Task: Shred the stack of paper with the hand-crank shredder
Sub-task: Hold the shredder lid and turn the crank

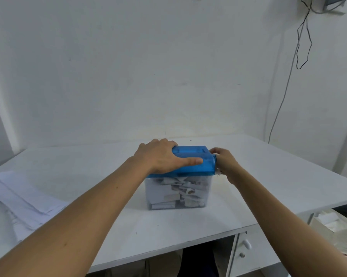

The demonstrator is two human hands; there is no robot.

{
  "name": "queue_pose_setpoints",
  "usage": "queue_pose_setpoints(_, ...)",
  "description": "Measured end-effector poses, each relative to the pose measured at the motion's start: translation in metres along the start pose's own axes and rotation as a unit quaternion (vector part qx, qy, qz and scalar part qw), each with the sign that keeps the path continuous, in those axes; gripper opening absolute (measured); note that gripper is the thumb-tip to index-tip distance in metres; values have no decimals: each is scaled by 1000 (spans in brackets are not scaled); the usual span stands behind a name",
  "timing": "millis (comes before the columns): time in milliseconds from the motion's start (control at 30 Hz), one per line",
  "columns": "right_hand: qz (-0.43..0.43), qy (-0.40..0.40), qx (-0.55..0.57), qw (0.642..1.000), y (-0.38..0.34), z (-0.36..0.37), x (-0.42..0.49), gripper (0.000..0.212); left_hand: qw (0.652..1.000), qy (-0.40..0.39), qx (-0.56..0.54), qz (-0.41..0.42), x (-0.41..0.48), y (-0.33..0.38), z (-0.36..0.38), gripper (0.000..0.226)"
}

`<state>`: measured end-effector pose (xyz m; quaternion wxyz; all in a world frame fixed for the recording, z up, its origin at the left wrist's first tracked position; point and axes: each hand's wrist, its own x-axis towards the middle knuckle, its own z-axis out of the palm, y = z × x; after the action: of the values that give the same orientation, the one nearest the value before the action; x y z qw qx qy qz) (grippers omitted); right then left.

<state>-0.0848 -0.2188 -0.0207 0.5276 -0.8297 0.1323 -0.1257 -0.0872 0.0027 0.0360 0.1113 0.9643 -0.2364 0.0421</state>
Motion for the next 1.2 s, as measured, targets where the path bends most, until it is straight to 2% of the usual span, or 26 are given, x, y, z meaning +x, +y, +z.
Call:
queue_pose_setpoints(67, -41, 45, 74, 995, -13, 1, 0, 16, 1000, -4, 10, -6, 4, 0, 0, 113)
queue_pose_setpoints(133, -90, 58, 81, 991, -29, 0, -5, 15, 1000, -13, 7, -14, 6, 1, -2, 107)
queue_pose_setpoints(267, -127, 38, 16, 991, -52, -2, -13, 14, 998, -13, -50, -23, 4, -3, -6, 92)
queue_pose_setpoints(400, -184, 34, -61, 980, -80, 9, -30, 11, 990, 18, -135, -21, 7, -6, -5, 88)
queue_pose_setpoints(467, -222, 28, -121, 967, -96, 23, -42, 8, 968, 49, -247, -15, 8, -12, -6, 81)
queue_pose_setpoints(533, -258, 36, -171, 950, -109, 39, -54, 12, 947, 73, -314, -17, 6, -21, -13, 72)
queue_pose_setpoints(667, -325, 46, -257, 909, -127, 76, -75, 16, 941, 125, -312, -29, -8, -66, -28, 53)
queue_pose_setpoints(767, -376, 10, -259, 890, -133, 113, -88, 15, 934, 175, -303, -74, -34, -125, -31, 44)
queue_pose_setpoints(867, -395, -63, -246, 883, -135, 155, -99, 11, 917, 226, -299, -134, -75, -188, -19, 30)
queue_pose_setpoints(967, -382, -130, -266, 875, -130, 196, -109, 15, 915, 248, -261, -184, -122, -243, 3, 22)
queue_pose_setpoints(1100, -352, -205, -330, 852, -129, 247, -126, 31, 917, 248, -205, -237, -168, -289, 32, 18)
queue_pose_setpoints(1200, -308, -239, -311, 867, -134, 279, -129, 39, 907, 260, -204, -262, -179, -302, 51, 6)
